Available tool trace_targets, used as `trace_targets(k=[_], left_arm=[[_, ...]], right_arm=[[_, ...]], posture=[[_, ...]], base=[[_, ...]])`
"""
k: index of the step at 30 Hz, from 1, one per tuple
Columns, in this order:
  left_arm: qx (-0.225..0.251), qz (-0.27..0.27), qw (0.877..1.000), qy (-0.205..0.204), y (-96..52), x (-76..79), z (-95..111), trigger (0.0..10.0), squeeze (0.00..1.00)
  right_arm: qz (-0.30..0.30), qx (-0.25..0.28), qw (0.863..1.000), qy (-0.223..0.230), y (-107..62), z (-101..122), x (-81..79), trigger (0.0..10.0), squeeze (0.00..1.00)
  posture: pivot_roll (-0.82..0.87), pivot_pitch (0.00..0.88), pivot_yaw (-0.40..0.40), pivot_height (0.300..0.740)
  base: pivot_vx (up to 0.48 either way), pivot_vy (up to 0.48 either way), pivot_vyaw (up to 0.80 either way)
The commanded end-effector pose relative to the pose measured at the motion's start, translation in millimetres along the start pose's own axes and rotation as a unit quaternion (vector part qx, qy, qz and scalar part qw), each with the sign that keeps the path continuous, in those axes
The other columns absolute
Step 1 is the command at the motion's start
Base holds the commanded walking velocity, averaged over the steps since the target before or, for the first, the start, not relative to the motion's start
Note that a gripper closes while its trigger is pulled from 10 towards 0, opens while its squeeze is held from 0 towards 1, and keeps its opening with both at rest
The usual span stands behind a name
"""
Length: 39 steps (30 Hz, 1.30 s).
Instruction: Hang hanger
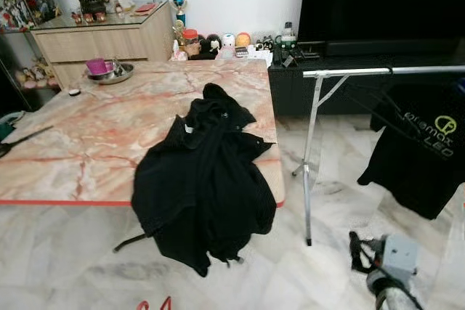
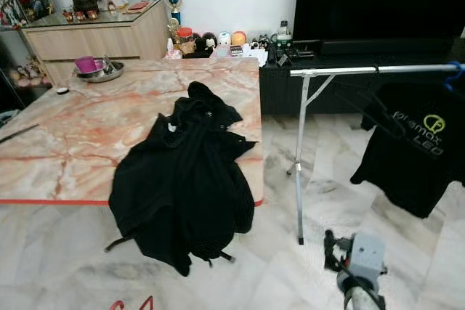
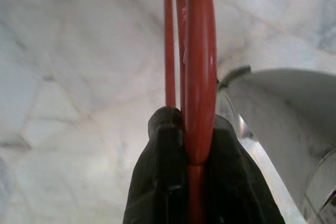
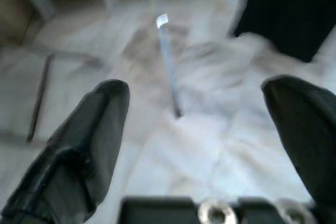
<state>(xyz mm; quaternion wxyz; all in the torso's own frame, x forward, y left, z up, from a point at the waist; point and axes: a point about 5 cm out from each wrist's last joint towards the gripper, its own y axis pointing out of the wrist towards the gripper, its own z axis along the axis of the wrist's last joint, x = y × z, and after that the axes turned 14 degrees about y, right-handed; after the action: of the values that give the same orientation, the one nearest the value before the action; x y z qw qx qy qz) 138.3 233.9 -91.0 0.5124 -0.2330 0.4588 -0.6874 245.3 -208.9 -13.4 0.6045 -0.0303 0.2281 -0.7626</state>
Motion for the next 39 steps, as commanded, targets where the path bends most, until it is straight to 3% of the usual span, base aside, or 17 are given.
trace_targets(k=[1, 4, 6, 7, 10, 11, 15, 20, 23, 26, 30, 39], left_arm=[[0.004, 0.002, 1.000, 0.003, 0.5, -2.0, 3, 10.0, 0.00], [0.005, 0.001, 1.000, 0.002, 0.9, -1.5, 5, 10.0, 0.00], [0.006, 0.001, 1.000, 0.002, 1.0, -1.4, 5, 10.0, 0.00], [0.007, 0.002, 1.000, -0.001, 1.3, -1.1, 5, 10.0, 0.00], [0.008, 0.003, 1.000, -0.002, 1.6, -0.7, 6, 10.0, 0.00], [0.009, 0.004, 1.000, -0.003, 1.6, -0.7, 6, 10.0, 0.00], [0.009, 0.005, 1.000, -0.005, 1.6, -0.7, 6, 10.0, 0.00], [0.006, -0.001, 1.000, -0.002, 2.2, 1.4, 6, 10.0, 0.00], [0.007, -0.001, 1.000, -0.003, 2.4, 2.0, 7, 10.0, 0.00], [0.008, 0.000, 1.000, -0.005, 2.6, 1.9, 8, 10.0, 0.00], [0.006, -0.002, 1.000, -0.002, 2.8, 2.2, 8, 10.0, 0.00], [0.010, -0.005, 1.000, -0.008, 4.9, 8.2, 11, 10.0, 0.00]], right_arm=[[-0.005, -0.045, 0.999, -0.013, -4.7, -19, 7.3, 10.0, 0.00], [-0.002, -0.123, 0.992, -0.033, -13.2, -48, 8.7, 10.0, 0.00], [-0.003, -0.138, 0.990, -0.038, -15.7, -54, 9.4, 10.0, 0.00], [-0.001, -0.188, 0.981, -0.052, -25.1, -71, 10.4, 10.0, 0.00], [-0.008, -0.257, 0.962, -0.087, -42.6, -95, 17.8, 10.0, 0.00], [-0.028, -0.265, 0.961, -0.078, -46.3, -100, 20.8, 10.0, 0.00], [-0.045, -0.253, 0.966, -0.030, -45.8, -101, 15.3, 10.0, 0.00], [-0.026, -0.267, 0.963, -0.027, -48.8, -107, 5.7, 10.0, 0.00], [-0.023, -0.274, 0.961, -0.037, -50.5, -109, 8.0, 10.0, 0.00], [-0.075, -0.259, 0.963, 0.010, -50.2, -104, 22.0, 10.0, 0.00], [-0.084, -0.255, 0.963, 0.000, -49.1, -98, 37.3, 10.0, 0.00], [-0.090, -0.253, 0.963, 0.019, -49.2, -102, 25.3, 10.0, 0.00]], posture=[[0.03, 0.000, 0.054, 0.740], [0.03, 0.001, 0.055, 0.740], [0.03, 0.001, 0.055, 0.740], [0.03, 0.003, 0.056, 0.740], [0.06, 0.001, 0.050, 0.740], [0.06, 0.000, 0.049, 0.740], [0.06, 0.010, 0.051, 0.740], [0.04, 0.014, 0.055, 0.740], [0.05, 0.014, 0.051, 0.740], [0.05, 0.016, 0.051, 0.740], [0.03, 0.019, 0.053, 0.740], [0.03, 0.017, 0.048, 0.740]], base=[[0.000, -0.375, 0.00], [0.000, -0.375, 0.00], [0.000, -0.379, 0.00], [0.000, -0.382, 0.00], [0.000, -0.379, 0.00], [0.000, -0.375, 0.00], [0.000, -0.377, 0.00], [0.000, -0.381, 0.00], [0.000, -0.380, 0.00], [0.000, -0.379, 0.00], [0.000, -0.379, 0.00], [0.000, -0.378, 0.00]])
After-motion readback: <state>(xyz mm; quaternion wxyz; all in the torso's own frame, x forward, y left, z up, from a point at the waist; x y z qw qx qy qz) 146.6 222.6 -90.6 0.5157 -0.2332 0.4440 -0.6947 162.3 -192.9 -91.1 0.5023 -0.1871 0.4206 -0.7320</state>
